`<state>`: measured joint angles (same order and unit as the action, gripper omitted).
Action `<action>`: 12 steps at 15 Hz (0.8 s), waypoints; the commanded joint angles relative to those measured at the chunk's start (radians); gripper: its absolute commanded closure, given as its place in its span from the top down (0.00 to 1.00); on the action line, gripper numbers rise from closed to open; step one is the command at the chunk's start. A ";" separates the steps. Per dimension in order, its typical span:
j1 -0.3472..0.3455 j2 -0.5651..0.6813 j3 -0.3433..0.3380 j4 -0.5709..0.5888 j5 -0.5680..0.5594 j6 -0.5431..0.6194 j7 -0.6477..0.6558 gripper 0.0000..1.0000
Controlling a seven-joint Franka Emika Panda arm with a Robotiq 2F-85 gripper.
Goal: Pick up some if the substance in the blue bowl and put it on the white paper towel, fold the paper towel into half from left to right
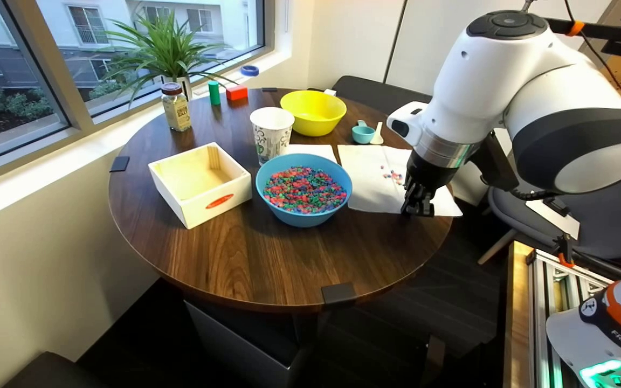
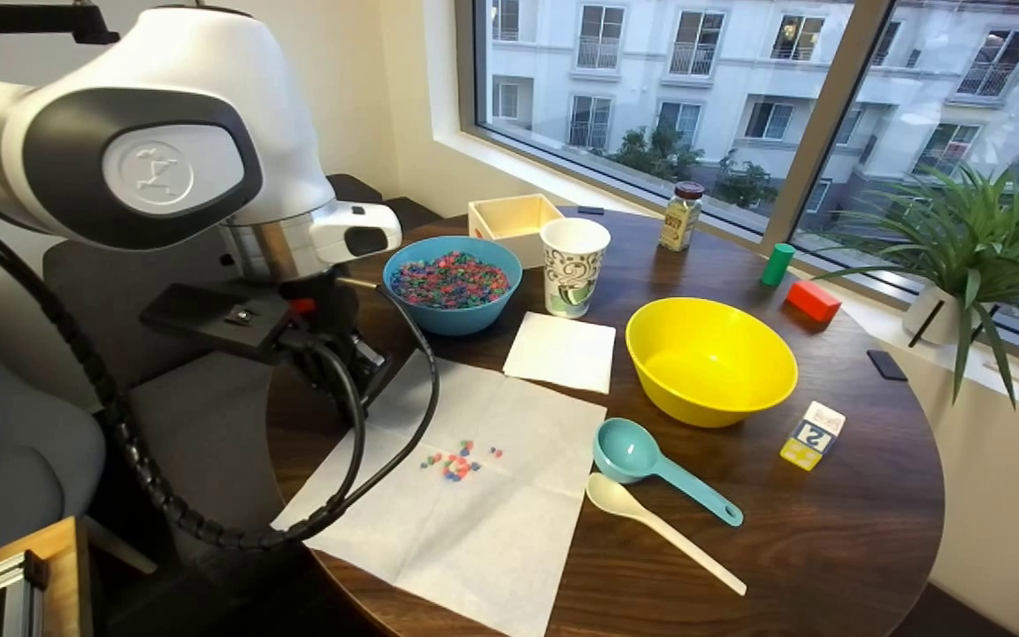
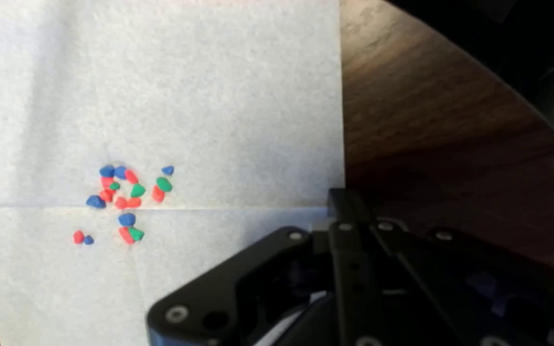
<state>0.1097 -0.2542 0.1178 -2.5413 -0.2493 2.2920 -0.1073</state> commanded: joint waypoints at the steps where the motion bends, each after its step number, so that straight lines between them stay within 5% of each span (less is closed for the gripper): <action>1: 0.003 -0.014 -0.008 -0.003 0.013 0.018 -0.021 0.00; 12: -0.008 -0.081 -0.033 -0.005 0.015 0.028 -0.021 0.00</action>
<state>0.1086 -0.2990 0.1012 -2.5296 -0.2494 2.2928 -0.1073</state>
